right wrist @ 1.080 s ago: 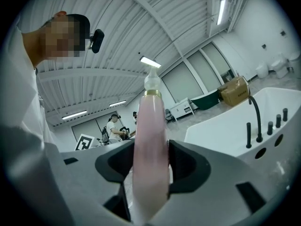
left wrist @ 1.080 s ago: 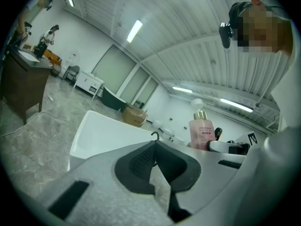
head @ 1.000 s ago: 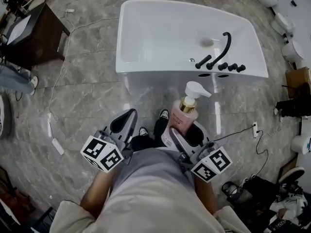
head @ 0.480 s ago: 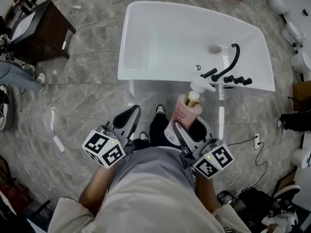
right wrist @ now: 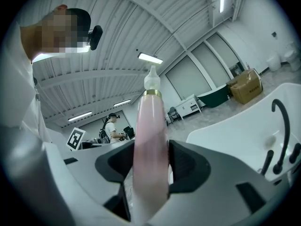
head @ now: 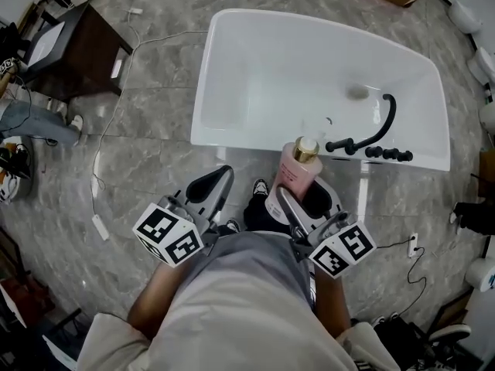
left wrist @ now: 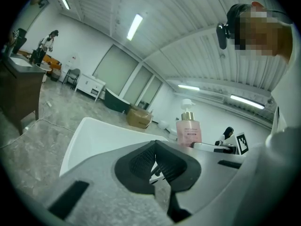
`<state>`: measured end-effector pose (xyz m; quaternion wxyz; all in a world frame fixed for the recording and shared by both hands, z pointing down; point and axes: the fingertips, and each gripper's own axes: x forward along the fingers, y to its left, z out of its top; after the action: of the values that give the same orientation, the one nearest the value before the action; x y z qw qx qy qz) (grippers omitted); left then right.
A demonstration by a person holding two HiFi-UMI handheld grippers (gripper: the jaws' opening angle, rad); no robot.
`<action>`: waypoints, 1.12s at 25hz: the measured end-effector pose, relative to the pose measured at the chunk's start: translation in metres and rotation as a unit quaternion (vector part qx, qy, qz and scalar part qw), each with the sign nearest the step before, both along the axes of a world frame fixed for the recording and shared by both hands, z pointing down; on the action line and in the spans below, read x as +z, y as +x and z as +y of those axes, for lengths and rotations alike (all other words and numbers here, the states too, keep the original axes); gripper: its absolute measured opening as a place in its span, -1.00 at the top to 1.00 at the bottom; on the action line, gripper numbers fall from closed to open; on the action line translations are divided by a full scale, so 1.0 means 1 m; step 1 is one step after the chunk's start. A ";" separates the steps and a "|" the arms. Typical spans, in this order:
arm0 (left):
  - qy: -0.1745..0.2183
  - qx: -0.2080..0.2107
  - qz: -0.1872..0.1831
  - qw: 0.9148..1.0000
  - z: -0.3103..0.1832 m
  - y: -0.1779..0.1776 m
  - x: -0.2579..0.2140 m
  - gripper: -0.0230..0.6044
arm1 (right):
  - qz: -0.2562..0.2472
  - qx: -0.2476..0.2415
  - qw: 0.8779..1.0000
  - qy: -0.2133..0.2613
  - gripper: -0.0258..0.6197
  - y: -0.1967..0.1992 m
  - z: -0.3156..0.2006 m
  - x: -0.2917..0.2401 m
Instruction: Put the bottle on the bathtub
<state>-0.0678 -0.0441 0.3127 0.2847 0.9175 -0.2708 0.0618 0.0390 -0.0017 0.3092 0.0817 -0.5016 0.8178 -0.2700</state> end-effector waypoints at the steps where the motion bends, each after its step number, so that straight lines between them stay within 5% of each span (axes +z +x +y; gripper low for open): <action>1: 0.002 -0.001 0.000 1.000 -0.005 0.005 -0.001 0.91 | 0.000 -0.003 1.000 -0.001 0.26 0.004 -0.007 0.001; 13: 0.015 -0.041 -0.016 0.999 -0.047 0.047 0.002 0.92 | 0.004 -0.064 0.998 -0.010 0.26 0.046 -0.064 0.021; 28: -0.003 -0.068 -0.022 0.997 -0.039 0.041 0.020 0.91 | 0.049 -0.058 0.995 -0.057 0.26 0.070 -0.080 0.087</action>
<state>-0.0269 -0.0830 0.3323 0.2852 0.8944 -0.3389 0.0627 0.1088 -0.0817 0.3961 -0.0030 -0.4698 0.8318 -0.2957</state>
